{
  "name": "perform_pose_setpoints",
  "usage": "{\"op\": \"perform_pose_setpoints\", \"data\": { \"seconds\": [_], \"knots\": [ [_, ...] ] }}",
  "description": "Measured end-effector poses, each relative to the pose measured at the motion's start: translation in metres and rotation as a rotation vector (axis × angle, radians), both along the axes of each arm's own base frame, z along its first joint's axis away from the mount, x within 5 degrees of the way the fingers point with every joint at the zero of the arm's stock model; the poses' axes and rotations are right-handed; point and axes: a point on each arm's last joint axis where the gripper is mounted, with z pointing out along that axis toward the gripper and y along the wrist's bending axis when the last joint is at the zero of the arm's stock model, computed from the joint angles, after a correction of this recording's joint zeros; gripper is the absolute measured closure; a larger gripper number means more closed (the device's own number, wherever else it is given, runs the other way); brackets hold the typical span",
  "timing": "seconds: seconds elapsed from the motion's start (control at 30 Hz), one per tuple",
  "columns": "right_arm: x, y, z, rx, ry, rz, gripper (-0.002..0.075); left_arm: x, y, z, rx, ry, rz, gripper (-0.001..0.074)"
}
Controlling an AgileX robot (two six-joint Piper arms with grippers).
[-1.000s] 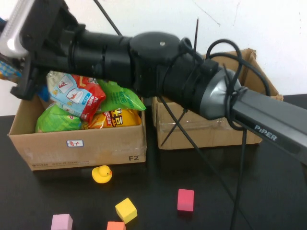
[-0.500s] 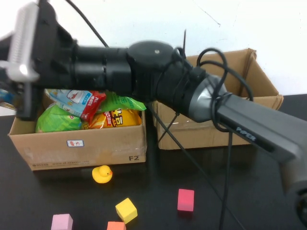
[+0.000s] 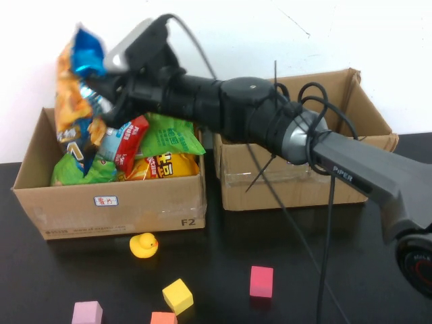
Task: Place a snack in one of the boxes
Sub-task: Place the potato chip in the potato chip box
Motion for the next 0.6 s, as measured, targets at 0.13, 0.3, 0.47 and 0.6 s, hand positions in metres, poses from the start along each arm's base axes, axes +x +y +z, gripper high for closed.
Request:
{"op": "perform_pose_setpoints", "data": {
  "seconds": [0.13,0.3,0.47,0.6],
  "knots": [
    [0.017,-0.016,0.000,0.064,0.121,-0.127,0.0556,0.000,0.000,0.000,0.000,0.000,0.000,0.0736],
    [0.019,-0.020,-0.003,0.133,0.224,-0.074,0.0560,0.000,0.000,0.000,0.001,0.000,0.000,0.0737],
    [0.011,-0.008,-0.020,0.109,0.232,0.020,0.0580,0.000,0.000,0.000,0.001,0.000,0.000,0.0736],
    [0.006,0.003,-0.036,0.020,0.133,0.048,0.0581,0.000,0.000,0.000,0.001,0.000,0.000,0.0736]
  ]
}}
